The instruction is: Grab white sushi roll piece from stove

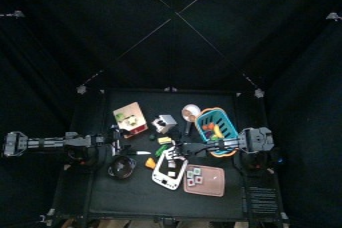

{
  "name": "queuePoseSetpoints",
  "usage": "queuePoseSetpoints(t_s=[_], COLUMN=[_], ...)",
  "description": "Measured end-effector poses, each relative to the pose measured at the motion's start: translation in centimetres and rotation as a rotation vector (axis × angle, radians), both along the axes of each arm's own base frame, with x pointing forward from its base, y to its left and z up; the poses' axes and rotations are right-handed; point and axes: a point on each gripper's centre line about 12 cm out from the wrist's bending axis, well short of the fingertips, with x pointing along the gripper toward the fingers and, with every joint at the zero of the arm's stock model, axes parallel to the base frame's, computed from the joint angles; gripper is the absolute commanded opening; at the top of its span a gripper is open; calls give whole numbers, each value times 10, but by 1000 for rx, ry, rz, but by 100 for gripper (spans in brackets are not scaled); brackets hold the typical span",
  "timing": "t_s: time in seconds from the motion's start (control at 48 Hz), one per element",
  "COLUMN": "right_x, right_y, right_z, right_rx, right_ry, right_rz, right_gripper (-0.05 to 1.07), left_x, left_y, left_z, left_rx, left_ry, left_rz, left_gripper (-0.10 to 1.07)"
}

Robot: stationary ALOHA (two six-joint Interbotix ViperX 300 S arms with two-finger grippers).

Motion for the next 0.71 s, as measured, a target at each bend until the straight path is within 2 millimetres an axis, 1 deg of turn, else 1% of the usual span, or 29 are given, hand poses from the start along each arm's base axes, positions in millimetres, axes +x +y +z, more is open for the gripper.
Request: queuePoseSetpoints(t_s=[0.146,0.312,0.708], right_x=[0,3,-1], right_y=[1,1,-1], right_z=[-4,-1,0], right_rx=[14,15,-7], right_ry=[9,-2,24], right_rz=[-7,-9,5], right_gripper=[79,71,70], left_x=[-1,-1,-1], left_y=[1,2,2], left_z=[-1,-1,-1], left_rx=[-1,0,-1], left_ry=[3,3,5], left_rz=[5,9,13], left_gripper=[93,93,93])
